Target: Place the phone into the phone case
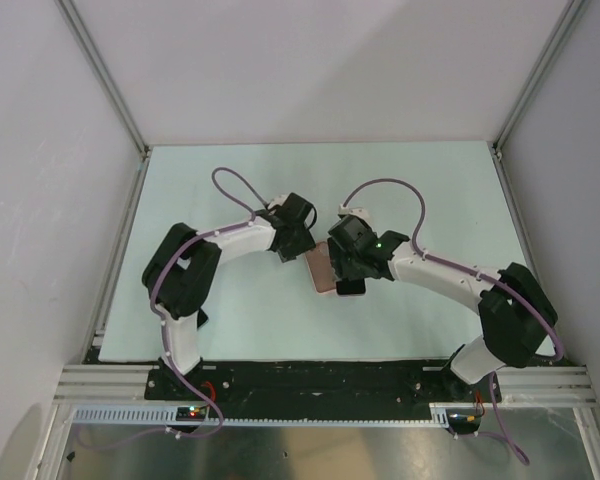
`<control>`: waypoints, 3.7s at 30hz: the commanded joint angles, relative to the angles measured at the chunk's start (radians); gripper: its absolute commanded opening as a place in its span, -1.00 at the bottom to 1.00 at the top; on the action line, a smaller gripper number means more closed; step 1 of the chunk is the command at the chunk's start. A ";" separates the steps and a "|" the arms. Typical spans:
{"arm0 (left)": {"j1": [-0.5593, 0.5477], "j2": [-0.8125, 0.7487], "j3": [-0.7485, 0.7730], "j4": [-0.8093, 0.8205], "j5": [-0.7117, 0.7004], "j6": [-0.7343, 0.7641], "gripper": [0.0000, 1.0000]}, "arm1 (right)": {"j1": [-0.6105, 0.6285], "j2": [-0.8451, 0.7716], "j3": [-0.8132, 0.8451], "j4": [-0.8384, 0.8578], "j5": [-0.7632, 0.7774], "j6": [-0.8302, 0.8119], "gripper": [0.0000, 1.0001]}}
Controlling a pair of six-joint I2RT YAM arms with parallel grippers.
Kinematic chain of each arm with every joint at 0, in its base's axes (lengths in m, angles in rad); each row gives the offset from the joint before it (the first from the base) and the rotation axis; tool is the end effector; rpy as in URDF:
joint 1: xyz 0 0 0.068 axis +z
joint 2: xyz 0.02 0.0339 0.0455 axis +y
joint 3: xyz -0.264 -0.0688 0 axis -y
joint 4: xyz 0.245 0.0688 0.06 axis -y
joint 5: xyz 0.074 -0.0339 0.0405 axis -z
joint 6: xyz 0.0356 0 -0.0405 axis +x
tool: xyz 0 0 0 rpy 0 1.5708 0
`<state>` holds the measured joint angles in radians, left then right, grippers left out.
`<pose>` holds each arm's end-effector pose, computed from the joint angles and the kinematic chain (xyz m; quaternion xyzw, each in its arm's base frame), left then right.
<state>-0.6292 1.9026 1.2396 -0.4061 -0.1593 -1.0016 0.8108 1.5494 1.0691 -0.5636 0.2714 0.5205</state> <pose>0.3174 -0.2241 0.1639 -0.1982 0.9453 -0.1273 0.2257 0.2231 0.2209 0.2238 -0.1035 0.9517 0.0566 0.2836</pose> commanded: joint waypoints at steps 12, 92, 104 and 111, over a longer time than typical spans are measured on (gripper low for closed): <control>-0.071 0.014 0.000 -0.042 -0.126 -0.061 -0.44 | -0.007 -0.052 -0.005 0.070 -0.038 -0.014 -0.38; 0.115 -0.552 -0.470 0.029 -0.041 0.047 -0.09 | 0.242 0.357 0.278 0.102 -0.103 -0.086 -0.21; 0.113 -0.536 -0.486 0.045 -0.029 0.050 -0.12 | 0.217 0.354 0.283 0.105 -0.098 -0.072 -0.02; 0.110 -0.558 -0.545 0.072 -0.012 0.045 -0.19 | 0.203 0.349 0.282 0.127 -0.107 -0.083 0.33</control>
<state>-0.5205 1.3655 0.7280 -0.3641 -0.1871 -0.9676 1.0298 1.9060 1.3041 -0.4706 0.1486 0.4400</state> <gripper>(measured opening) 0.414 0.709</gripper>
